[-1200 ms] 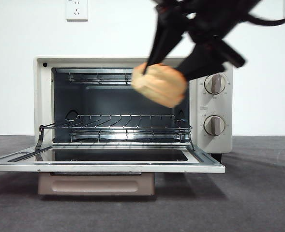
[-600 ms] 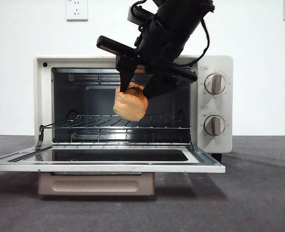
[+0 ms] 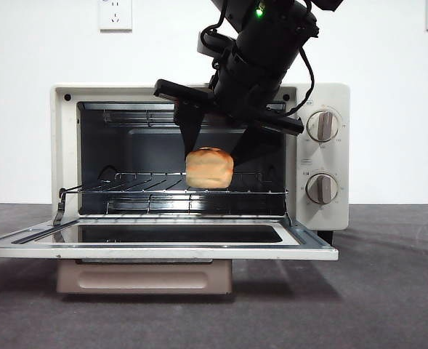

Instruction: The left arm flap open the oven, the right arm pick bread and place it into oven, the left arm flap close the oven

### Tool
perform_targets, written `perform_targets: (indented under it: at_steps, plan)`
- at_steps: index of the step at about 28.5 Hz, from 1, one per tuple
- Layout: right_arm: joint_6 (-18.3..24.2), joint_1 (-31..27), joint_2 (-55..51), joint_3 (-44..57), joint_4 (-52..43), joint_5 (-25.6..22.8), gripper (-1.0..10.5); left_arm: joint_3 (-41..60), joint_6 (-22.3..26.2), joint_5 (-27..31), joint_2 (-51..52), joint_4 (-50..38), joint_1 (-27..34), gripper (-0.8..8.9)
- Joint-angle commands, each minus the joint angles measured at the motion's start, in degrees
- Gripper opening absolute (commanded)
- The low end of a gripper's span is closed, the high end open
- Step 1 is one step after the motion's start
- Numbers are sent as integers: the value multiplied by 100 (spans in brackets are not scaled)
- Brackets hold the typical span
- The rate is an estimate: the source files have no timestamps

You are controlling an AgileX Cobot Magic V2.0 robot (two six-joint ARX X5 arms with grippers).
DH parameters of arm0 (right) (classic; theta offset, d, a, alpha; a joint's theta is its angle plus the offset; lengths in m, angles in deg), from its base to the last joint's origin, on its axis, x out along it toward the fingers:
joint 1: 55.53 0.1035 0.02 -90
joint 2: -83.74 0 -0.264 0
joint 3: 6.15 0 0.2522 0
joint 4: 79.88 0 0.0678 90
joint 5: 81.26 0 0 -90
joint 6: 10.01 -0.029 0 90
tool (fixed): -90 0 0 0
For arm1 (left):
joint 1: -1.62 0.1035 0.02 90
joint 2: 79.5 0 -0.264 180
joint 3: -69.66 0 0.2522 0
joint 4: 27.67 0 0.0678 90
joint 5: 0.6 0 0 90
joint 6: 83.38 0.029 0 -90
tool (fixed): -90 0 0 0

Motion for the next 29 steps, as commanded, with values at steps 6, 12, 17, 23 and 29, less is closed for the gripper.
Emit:
perform_targets:
  at_steps: [6,12,17,23,29]
  plan:
    - [-52,72,28,-114,-39,-4,402,-33,9,13,-22,-28,-20,11]
    - [-50,146,-345,-114,197,-4,402,-33,11,13,-22,-50,-20,11]
    - [72,258,-949,-114,793,291,402,-33,9,13,-22,-164,-20,11]
    - [726,334,-1921,-114,1615,688,401,-33,9,13,-22,-201,-20,10]
    - [1292,323,-2920,-90,2677,745,401,-33,-17,13,-24,-210,-15,11]
